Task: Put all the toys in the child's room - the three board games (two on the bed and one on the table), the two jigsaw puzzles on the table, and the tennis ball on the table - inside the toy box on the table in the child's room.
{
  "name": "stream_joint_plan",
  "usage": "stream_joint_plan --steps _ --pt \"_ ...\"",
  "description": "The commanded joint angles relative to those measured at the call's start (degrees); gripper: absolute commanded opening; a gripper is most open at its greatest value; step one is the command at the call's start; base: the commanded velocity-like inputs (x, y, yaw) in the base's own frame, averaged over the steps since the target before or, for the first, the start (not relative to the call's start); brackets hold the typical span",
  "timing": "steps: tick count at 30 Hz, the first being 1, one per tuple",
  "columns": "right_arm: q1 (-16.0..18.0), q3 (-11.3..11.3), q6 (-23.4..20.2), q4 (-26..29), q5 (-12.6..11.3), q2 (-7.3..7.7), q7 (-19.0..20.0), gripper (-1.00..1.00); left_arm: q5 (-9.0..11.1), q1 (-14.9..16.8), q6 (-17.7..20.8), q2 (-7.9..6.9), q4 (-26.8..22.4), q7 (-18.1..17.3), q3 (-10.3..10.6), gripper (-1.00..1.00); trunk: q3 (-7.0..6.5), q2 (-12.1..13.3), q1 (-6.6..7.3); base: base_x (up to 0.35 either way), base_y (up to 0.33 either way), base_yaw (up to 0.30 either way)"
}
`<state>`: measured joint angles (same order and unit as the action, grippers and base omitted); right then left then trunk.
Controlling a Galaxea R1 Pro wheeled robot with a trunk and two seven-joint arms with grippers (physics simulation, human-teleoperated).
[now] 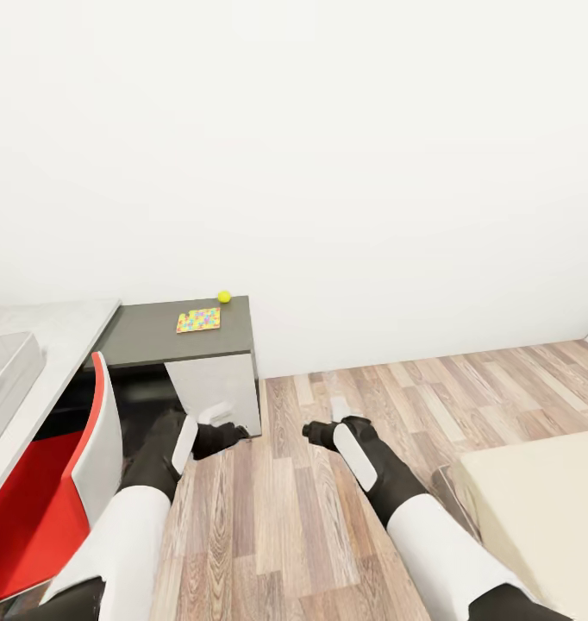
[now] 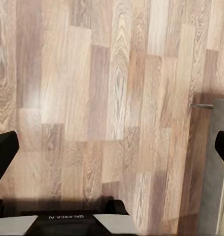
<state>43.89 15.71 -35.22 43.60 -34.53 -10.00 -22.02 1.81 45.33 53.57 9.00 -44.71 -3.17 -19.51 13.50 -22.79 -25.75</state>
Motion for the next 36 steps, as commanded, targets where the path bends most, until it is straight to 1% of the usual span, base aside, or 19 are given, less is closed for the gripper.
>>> stream_joint_plan --steps 1,4,5,6,7,8,11,13,14,16,19,20,22,23,25,27,29,33,36 --pt "-1.38 0.13 0.03 0.07 -0.27 0.0 -0.97 1.0 -1.07 -0.79 -1.18 -0.2 1.52 0.22 -0.26 1.0 0.11 -0.13 -0.03 0.0 0.0 0.0" --pt "-3.6 0.16 0.48 0.08 -0.06 0.0 -1.43 1.0 -3.7 -1.76 -4.55 -0.95 4.8 0.55 -0.26 1.0 0.11 -0.13 -0.03 0.0 0.0 0.0" --pt "-5.19 0.17 1.18 0.08 0.02 0.0 -1.63 1.0 -5.6 -2.16 -7.63 -1.48 7.67 0.67 -0.27 1.0 0.11 -0.13 -0.03 0.0 0.0 0.0" --pt "-6.88 0.15 2.27 0.05 0.06 0.42 -1.75 1.0 -7.3 -2.42 -11.02 -1.89 10.93 0.75 -0.3 1.0 0.11 -0.13 -0.03 0.0 0.0 0.0" --pt "-7.76 0.12 2.99 0.02 0.06 0.72 -1.78 1.0 -8.06 -2.53 -12.74 -2.08 12.65 0.79 -0.31 1.0 0.11 -0.13 -0.03 0.0 0.0 0.0" --pt "-9.6 0.1 4.66 -0.02 0.07 1.4 -1.78 1.0 -9.38 -2.7 -16.15 -2.51 16.15 0.86 -0.33 1.0 0.11 -0.13 -0.03 0.0 0.0 0.0" --pt "-12.21 0.15 7.66 -0.14 0.04 2.36 -1.79 1.0 -10.66 -2.94 -21.09 -3.48 21.25 0.92 -0.32 1.0 0.11 -0.13 -0.03 0.0 0.0 0.0" --pt "-14.98 0.19 11.95 -0.36 -0.01 3.06 -1.68 1.0 -11.46 -3.58 -27.31 -5.14 26.86 0.92 -0.31 1.0 0.11 -0.13 -0.03 0.0 0.0 -0.003" --pt "-15.59 0.21 13.08 -0.43 -0.03 3.18 -1.65 1.0 -11.57 -3.86 -28.99 -5.6 28.04 0.91 -0.3 1.0 0.11 -0.13 -0.03 0.0 0.0 -0.014" --pt "-17.68 0.3 16.75 -0.81 0.01 3.44 -1.58 1.0 -11.88 -5.26 -34.21 -6.77 30.88 0.9 -0.28 1.0 0.11 -0.13 -0.03 0.0 0.0 -0.06" --pt "-20.07 0.41 21.95 -2.41 0.1 3.56 -1.44 1.0 -12.4 -8.71 -39.21 -7.98 32.33 0.89 -0.24 1.0 0.11 -0.13 -0.03 0.0 0.0 -0.181" --pt "-20.3 0.44 22.69 -2.73 0.11 3.51 -1.43 1.0 -12.61 -9.32 -39.96 -8.11 32.43 0.89 -0.23 1.0 0.11 -0.13 -0.03 0.0 0.0 -0.232" --pt "-20.87 0.84 24.67 -3.96 0.27 3.25 -1.42 1.0 -13.93 -11.56 -43.34 -8.65 32.68 0.89 -0.25 1.0 0.11 -0.13 -0.03 -0.003 0.0 -0.254" --pt "-21.02 1.36 25.18 -4.31 0.47 3.23 -1.43 1.0 -14.8 -12.57 -45.11 -9.17 32.74 0.87 -0.26 1.0 0.11 -0.13 -0.03 -0.048 0.0 -0.267" --pt "-21.16 2.4 25.65 -4.65 0.75 3.14 -1.48 1.0 -15.92 -13.61 -46.97 -9.83 32.83 0.88 -0.26 1.0 0.11 -0.13 -0.03 -0.122 0.0 -0.271" --pt "-21.21 3.13 25.84 -4.79 0.86 3.08 -1.5 1.0 -16.4 -14.19 -47.72 -10.15 32.9 0.88 -0.26 1.0 0.11 -0.13 -0.03 -0.203 0.0 -0.275" --pt "-21.27 4.52 26.03 -5.01 0.9 2.98 -1.56 1.0 -16.97 -15.62 -48.72 -10.45 32.96 0.89 -0.27 1.0 0.11 -0.13 -0.03 -0.252 0.0 -0.277" --pt "-21.29 5.63 26.2 -5.41 0.94 2.89 -1.54 1.0 -17.28 -17.49 -51.08 -10.62 32.94 0.87 -0.27 1.0 0.11 -0.13 -0.03 -0.149 0.0 -0.279" --pt "-21.3 5.94 26.52 -5.98 1.0 2.79 -1.52 1.0 -17.35 -18.12 -52.8 -10.6 32.97 0.82 -0.27 1.0 0.11 -0.13 -0.03 -0.136 0.005 -0.279"
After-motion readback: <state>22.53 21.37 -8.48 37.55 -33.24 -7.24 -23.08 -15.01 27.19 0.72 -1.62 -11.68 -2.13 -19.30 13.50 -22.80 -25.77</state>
